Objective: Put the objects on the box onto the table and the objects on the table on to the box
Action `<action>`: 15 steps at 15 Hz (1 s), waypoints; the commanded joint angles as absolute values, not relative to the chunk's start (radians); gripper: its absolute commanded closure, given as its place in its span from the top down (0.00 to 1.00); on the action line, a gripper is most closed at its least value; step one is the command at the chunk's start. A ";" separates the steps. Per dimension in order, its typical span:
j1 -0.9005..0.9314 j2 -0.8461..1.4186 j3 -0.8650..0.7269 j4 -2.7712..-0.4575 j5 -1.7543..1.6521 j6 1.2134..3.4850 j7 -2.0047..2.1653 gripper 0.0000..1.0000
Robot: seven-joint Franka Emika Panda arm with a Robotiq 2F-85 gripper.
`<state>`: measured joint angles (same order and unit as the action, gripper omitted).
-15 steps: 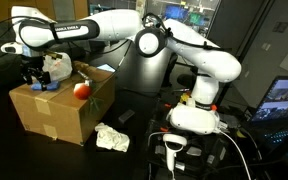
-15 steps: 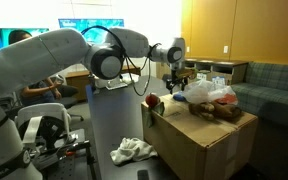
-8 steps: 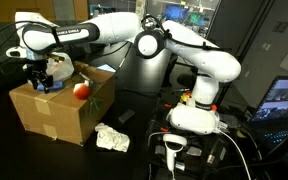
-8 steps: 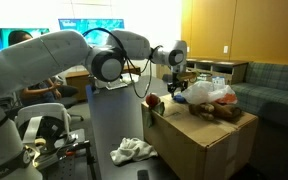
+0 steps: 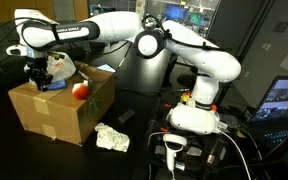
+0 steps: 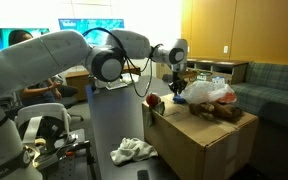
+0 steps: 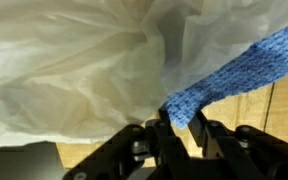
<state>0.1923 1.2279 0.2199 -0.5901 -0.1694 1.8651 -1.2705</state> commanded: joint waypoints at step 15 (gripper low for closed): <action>0.245 1.165 0.248 -0.590 -0.154 1.807 -1.253 0.05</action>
